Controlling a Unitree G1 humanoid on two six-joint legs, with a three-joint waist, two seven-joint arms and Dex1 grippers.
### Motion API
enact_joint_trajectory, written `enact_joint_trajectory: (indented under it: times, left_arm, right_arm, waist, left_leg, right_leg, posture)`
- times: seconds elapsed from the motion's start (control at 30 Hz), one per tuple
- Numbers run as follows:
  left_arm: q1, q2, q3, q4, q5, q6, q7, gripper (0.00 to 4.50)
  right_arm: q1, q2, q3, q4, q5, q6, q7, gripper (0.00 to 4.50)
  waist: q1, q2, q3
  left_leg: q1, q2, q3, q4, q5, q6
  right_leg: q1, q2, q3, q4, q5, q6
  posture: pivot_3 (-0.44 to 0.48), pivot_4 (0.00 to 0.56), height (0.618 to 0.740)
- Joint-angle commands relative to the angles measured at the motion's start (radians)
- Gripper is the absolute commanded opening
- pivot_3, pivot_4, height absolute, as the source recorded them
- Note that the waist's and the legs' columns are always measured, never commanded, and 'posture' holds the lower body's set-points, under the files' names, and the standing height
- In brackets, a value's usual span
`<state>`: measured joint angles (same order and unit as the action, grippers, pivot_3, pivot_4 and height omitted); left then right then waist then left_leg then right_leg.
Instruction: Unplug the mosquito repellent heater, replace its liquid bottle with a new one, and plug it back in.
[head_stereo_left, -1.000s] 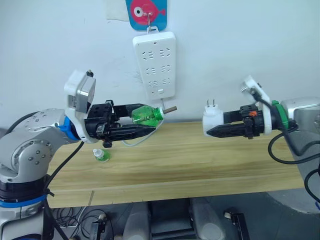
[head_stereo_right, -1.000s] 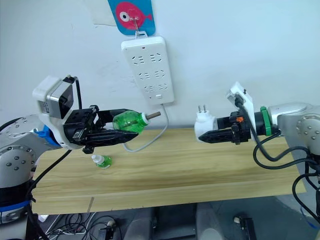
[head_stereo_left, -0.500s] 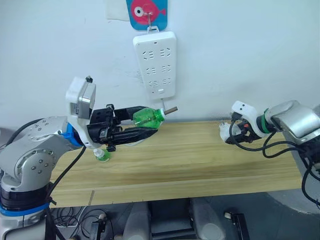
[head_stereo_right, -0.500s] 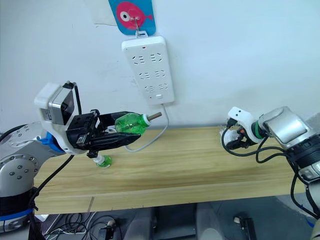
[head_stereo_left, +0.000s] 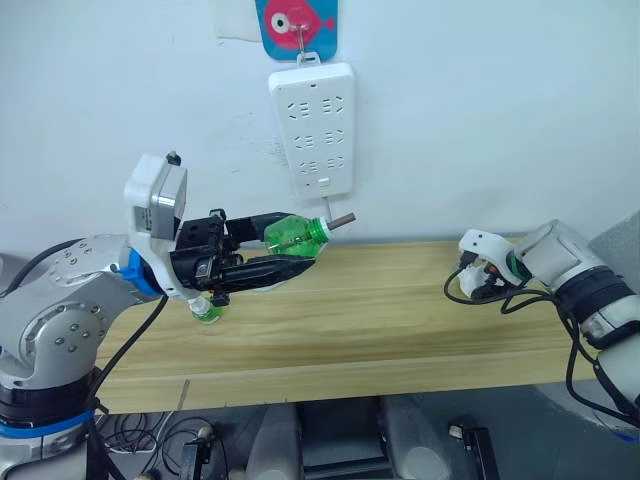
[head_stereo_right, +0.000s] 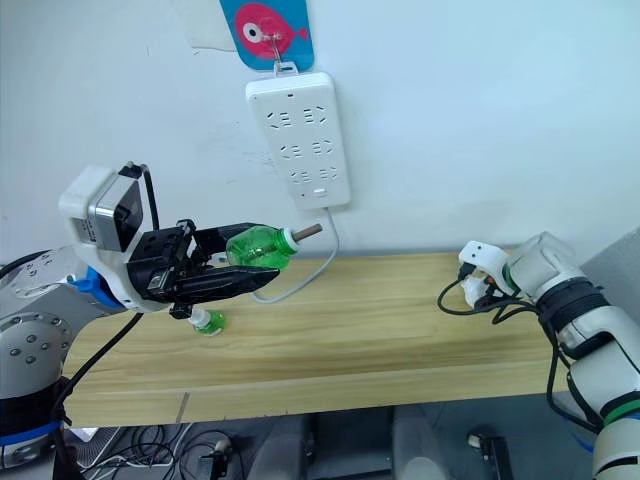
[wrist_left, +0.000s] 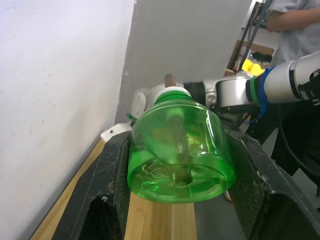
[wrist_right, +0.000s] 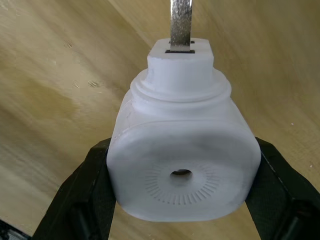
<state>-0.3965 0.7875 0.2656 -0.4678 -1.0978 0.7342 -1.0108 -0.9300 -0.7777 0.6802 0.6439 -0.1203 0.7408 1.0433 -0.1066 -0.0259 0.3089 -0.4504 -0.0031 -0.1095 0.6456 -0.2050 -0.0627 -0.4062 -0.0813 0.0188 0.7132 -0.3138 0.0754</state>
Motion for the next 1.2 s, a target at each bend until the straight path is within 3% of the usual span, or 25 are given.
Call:
enact_joint_trajectory:
  times: [0.03,0.33,0.4,0.5,0.83,1.03,1.2]
  left_arm:
    - [0.002,0.015,0.022,-0.038,-0.023,-0.005,0.004,2.26]
    - [0.004,0.021,0.021,-0.038,-0.025,-0.001,0.004,2.26]
    - [0.004,0.023,0.021,-0.038,-0.025,-0.001,0.004,2.26]
    - [0.003,0.025,0.02,-0.036,-0.026,-0.001,0.004,2.26]
    - [-0.002,0.02,0.013,-0.03,-0.018,-0.007,0.002,2.26]
    - [0.022,-0.015,0.01,-0.022,0.037,-0.065,0.007,2.26]
    - [0.022,-0.061,-0.005,0.002,0.11,-0.147,-0.002,2.26]
  right_arm:
    - [-0.015,0.013,-0.045,0.066,-0.046,-0.045,-0.018,3.02]
    - [-0.014,0.049,-0.1,0.148,-0.113,-0.107,-0.018,3.02]
    - [-0.013,0.052,-0.109,0.153,-0.125,-0.118,-0.013,3.75]
    - [-0.011,0.055,-0.12,0.155,-0.137,-0.125,-0.004,4.48]
    - [0.002,0.039,-0.159,0.105,-0.157,-0.101,0.027,4.48]
    - [0.012,-0.05,-0.246,-0.15,-0.109,0.04,0.112,4.48]
    - [0.08,-0.048,-0.459,-0.482,0.145,0.326,0.221,4.48]
  waist:
    - [0.0,0.0,0.0]
    - [0.0,0.0,0.0]
    - [0.0,0.0,0.0]
    - [0.0,0.0,0.0]
    - [0.0,0.0,0.0]
    - [-0.001,0.001,0.0]
    - [-0.003,0.0,0.0]
  left_leg:
    - [0.0,0.0,0.0,0.0,0.0,0.0]
    - [0.0,0.0,0.0,0.0,0.0,0.0]
    - [0.0,0.0,0.0,0.0,0.0,0.0]
    - [0.0,0.0,0.0,0.0,0.0,0.0]
    - [0.0,0.0,0.0,0.0,0.0,0.0]
    - [0.0,0.0,0.0,0.0,0.0,0.0]
    - [0.001,0.0,0.0,0.0,0.0,0.0]
  right_leg:
    - [0.0,0.0,0.0,0.0,0.0,0.0]
    - [0.0,0.0,0.0,0.0,0.0,0.0]
    - [0.0,0.0,0.0,0.0,0.0,0.0]
    - [0.0,0.0,0.0,0.001,0.0,0.0]
    - [0.0,0.0,0.0,0.0,0.0,0.0]
    - [0.0,0.0,0.0,0.0,0.0,0.0]
    - [0.0,0.0,0.0,0.0,0.0,0.0]
  posture:
    - [-0.087,0.283,0.73]
    - [-0.086,0.289,0.73]
    - [-0.086,0.289,0.73]
    - [-0.086,0.288,0.73]
    - [-0.092,0.285,0.73]
    - [-0.117,0.276,0.73]
    - [-0.146,0.266,0.73]
